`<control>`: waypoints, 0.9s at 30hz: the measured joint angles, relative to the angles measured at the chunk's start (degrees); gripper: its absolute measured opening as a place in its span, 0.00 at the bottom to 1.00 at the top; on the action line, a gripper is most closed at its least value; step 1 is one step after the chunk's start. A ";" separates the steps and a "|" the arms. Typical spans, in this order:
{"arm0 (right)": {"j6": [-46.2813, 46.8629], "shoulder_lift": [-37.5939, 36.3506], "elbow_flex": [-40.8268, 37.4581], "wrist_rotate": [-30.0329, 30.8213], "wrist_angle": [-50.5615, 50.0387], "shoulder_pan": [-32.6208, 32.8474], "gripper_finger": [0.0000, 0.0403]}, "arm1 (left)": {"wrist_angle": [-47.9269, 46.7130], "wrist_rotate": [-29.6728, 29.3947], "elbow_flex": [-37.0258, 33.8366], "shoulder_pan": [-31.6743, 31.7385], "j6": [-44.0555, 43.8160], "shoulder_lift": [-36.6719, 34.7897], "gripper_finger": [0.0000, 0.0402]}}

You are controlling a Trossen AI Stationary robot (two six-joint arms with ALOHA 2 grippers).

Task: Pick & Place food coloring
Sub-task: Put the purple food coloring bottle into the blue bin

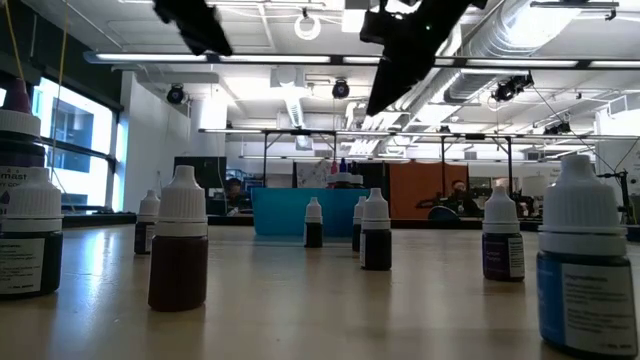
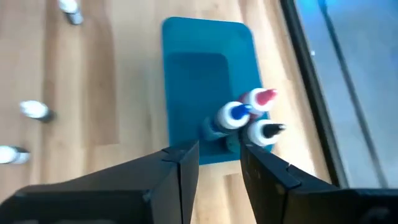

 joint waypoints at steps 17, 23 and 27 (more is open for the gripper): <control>0.97 0.63 -5.26 -3.43 4.28 3.89 0.27 | -6.50 5.59 -1.55 -19.70 -7.34 12.30 0.25; 0.97 0.61 -5.44 -4.65 6.30 3.93 0.27 | -8.83 6.86 -1.57 -20.19 -13.99 12.34 0.25; 0.97 0.59 -5.44 -4.65 7.41 3.93 0.26 | -11.51 8.69 -1.57 -20.19 -17.57 12.30 0.25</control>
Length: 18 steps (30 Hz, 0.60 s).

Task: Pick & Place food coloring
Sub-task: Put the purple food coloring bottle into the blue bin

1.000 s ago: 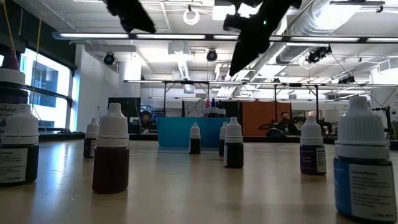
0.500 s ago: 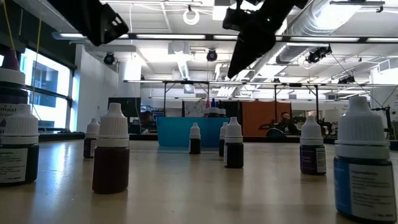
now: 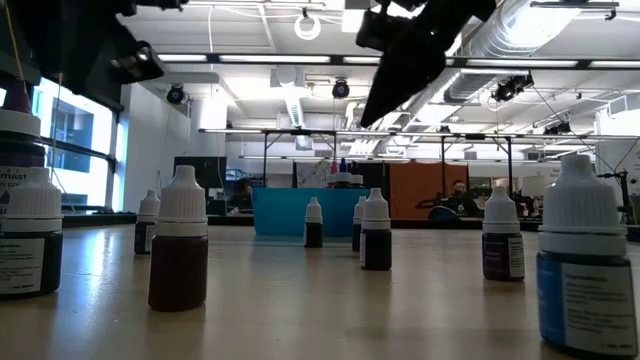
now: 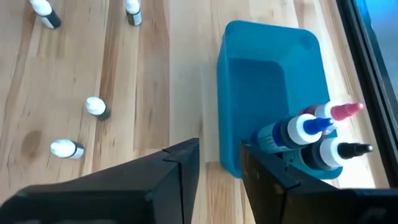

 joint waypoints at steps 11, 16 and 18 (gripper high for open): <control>0.17 0.00 0.00 0.05 2.30 -0.01 0.25 | -3.02 1.64 0.00 0.00 -1.58 0.94 0.25; 0.18 0.00 0.00 -0.02 2.56 0.00 0.25 | -3.78 2.88 0.00 0.00 -1.56 0.96 0.25; 0.20 0.00 0.00 -0.02 2.56 -0.02 0.25 | -3.86 2.98 0.00 0.00 -1.56 0.96 0.25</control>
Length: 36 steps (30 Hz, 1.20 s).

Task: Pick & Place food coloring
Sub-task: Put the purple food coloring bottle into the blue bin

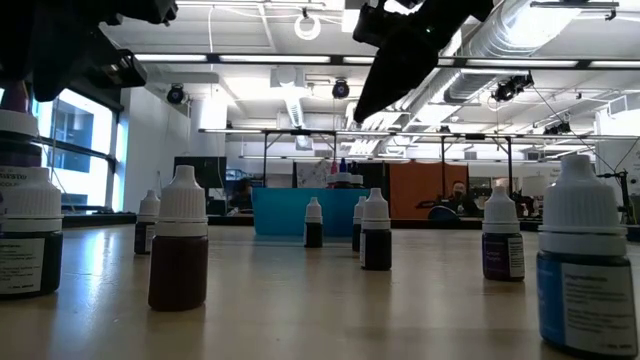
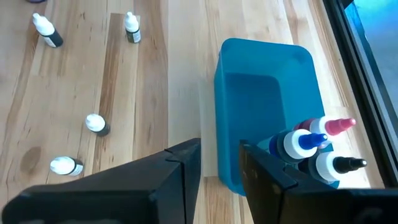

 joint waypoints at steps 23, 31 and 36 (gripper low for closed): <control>-0.06 0.00 0.00 -0.07 -0.04 0.00 0.25 | -0.33 -0.05 0.26 0.02 0.22 5.20 0.22; -0.17 0.00 0.00 -0.09 -0.04 0.00 0.24 | -2.28 -1.96 0.21 0.05 0.22 5.25 0.04; -0.20 0.00 0.00 -0.09 -0.02 0.00 0.24 | -3.37 -8.25 3.88 -0.01 5.00 5.76 0.04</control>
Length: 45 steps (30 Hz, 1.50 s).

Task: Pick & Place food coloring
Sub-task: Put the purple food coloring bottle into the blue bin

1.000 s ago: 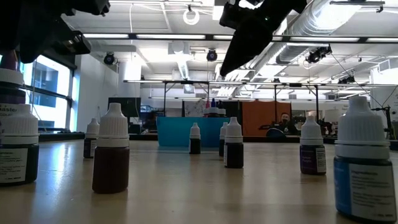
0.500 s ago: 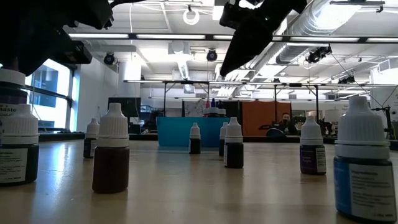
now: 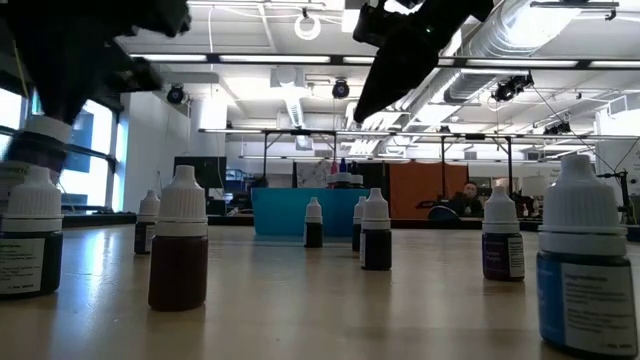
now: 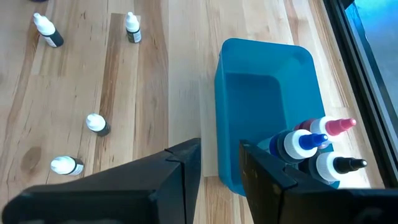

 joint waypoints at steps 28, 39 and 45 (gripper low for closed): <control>8.84 -4.87 0.04 0.67 -22.81 2.01 0.24 | 4.29 -11.51 25.89 37.42 38.83 15.43 0.06; 10.21 -4.90 0.04 0.66 -22.82 4.23 0.25 | 7.34 -12.86 25.93 39.82 43.22 24.38 0.11; 10.08 -4.90 0.04 0.65 -22.40 4.24 0.24 | 13.60 -17.73 25.85 39.75 48.23 25.68 0.22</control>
